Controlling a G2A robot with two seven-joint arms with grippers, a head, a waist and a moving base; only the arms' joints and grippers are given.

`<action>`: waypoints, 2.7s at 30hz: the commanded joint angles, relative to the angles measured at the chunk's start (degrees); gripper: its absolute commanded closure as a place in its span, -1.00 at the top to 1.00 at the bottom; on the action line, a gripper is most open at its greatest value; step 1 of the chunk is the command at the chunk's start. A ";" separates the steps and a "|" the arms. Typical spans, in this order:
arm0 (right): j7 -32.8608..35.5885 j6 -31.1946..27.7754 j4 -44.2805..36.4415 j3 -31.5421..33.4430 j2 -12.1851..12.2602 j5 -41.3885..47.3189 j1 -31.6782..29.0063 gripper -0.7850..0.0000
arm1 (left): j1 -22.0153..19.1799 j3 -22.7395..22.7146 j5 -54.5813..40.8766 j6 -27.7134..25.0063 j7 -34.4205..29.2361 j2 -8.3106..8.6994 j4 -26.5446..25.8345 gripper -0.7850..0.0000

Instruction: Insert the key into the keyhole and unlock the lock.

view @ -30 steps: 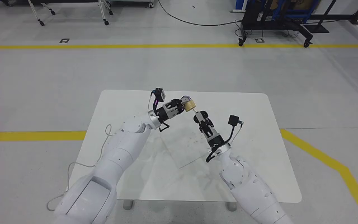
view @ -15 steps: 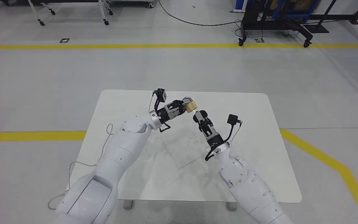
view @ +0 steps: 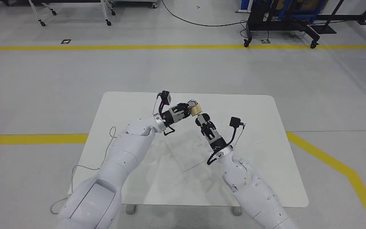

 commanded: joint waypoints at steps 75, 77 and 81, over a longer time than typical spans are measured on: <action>1.58 -0.70 -0.47 3.20 -1.27 -1.56 -1.38 1.00 | 2.35 -5.29 -1.40 1.77 -1.93 -0.82 -2.28 -1.00; 3.65 -1.53 -1.27 3.06 -1.32 1.82 -2.10 1.00 | 2.88 -5.99 -0.12 -0.22 -1.76 -0.27 -3.75 -1.00; 12.65 -5.17 -2.75 4.39 -0.77 9.95 -3.77 1.00 | 6.12 -7.16 -1.59 -4.38 -2.20 0.05 -7.53 -1.00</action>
